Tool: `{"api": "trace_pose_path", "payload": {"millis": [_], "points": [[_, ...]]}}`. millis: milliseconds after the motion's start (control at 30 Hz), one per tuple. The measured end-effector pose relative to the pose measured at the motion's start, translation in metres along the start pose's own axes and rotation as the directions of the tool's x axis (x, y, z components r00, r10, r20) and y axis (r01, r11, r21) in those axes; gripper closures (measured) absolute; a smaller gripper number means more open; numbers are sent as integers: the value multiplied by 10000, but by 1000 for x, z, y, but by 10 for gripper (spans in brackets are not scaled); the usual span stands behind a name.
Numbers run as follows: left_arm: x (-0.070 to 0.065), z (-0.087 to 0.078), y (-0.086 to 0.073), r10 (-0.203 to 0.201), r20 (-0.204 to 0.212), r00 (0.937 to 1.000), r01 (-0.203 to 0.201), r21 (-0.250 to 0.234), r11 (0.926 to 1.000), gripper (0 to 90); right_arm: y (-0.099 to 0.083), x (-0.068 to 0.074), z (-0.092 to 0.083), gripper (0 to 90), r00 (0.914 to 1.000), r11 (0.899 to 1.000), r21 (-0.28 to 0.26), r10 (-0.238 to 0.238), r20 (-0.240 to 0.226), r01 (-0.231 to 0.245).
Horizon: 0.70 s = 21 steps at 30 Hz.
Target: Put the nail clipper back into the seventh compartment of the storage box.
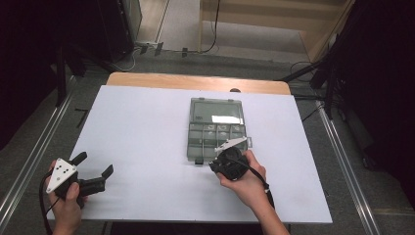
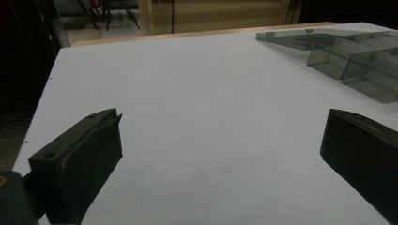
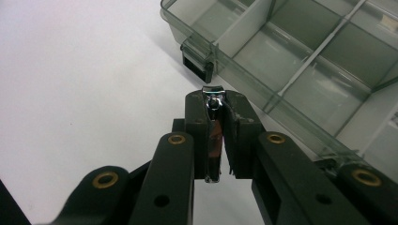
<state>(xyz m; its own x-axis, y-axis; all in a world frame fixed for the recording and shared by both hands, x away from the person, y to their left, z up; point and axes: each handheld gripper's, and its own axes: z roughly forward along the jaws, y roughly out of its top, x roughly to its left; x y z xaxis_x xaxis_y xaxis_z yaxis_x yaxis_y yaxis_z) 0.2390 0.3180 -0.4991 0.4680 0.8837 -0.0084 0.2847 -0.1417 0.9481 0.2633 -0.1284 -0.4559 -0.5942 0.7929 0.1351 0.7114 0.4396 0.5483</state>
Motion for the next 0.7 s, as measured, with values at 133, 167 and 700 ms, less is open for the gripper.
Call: {"api": "trace_pose_path", "payload": {"millis": [133,167,700], "points": [[0,0,0,-1,3,10000,2,-7,10000,0,1,-3,-4,826,10000,10000,-70,-3,12,4],[0,0,0,-1,3,10000,2,-7,10000,0,1,-3,-5,826,10000,10000,-91,31,32,-31],[0,0,0,-7,14,10000,7,-17,10000,0,4,-10,-15,826,9998,9992,-360,159,156,-153]]}}
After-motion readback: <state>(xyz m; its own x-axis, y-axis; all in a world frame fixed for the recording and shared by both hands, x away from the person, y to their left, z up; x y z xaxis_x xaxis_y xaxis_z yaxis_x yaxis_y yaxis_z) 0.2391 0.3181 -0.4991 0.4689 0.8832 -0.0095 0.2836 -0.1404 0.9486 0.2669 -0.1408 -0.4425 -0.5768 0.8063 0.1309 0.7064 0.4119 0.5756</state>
